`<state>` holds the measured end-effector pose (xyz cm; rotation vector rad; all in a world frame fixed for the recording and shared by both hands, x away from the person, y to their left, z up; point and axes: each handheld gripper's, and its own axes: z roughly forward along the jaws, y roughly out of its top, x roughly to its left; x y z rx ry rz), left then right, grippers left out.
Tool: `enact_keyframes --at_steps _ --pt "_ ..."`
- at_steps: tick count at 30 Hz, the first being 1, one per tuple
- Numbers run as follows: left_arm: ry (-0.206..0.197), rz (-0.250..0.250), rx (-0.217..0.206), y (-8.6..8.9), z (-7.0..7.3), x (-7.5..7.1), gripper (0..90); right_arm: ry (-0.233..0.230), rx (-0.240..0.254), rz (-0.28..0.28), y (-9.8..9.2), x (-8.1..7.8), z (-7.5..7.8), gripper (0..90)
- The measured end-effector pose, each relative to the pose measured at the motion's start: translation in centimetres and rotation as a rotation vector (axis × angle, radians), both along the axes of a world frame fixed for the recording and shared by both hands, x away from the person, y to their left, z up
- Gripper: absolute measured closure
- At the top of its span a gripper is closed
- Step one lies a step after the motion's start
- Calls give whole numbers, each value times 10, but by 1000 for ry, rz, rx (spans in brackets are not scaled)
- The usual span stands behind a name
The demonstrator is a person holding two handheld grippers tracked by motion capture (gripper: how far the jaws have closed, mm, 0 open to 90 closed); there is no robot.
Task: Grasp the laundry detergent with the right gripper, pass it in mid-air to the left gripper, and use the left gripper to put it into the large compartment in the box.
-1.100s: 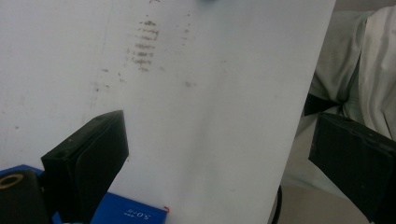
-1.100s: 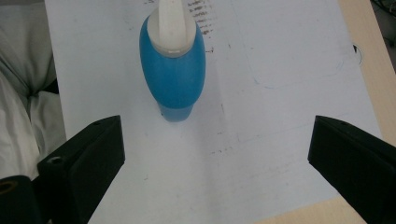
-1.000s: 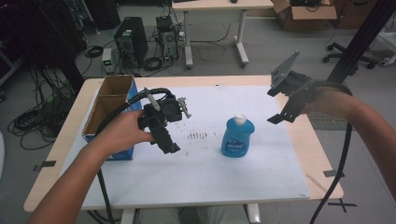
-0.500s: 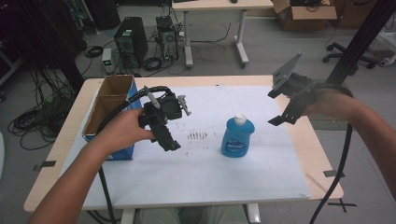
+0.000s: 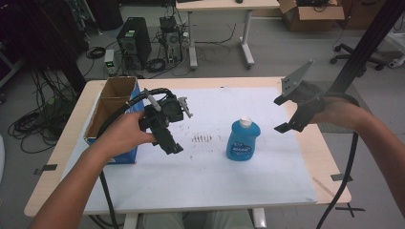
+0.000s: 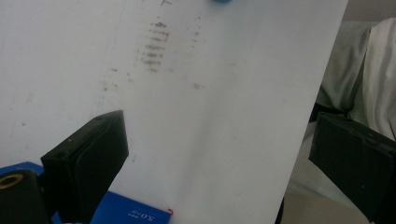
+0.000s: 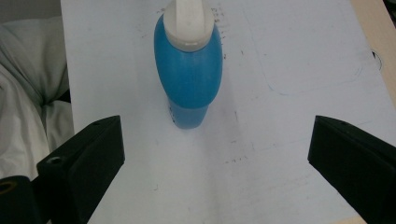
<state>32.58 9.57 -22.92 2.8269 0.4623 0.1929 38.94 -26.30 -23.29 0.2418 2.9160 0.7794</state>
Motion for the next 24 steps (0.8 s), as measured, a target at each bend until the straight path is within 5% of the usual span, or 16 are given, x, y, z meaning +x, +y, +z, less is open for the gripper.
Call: enact_keyframes --at_steps 24 --pt "-2 6 -13 3 1 3 48 -3 136 6 -13 -7 -33 32"
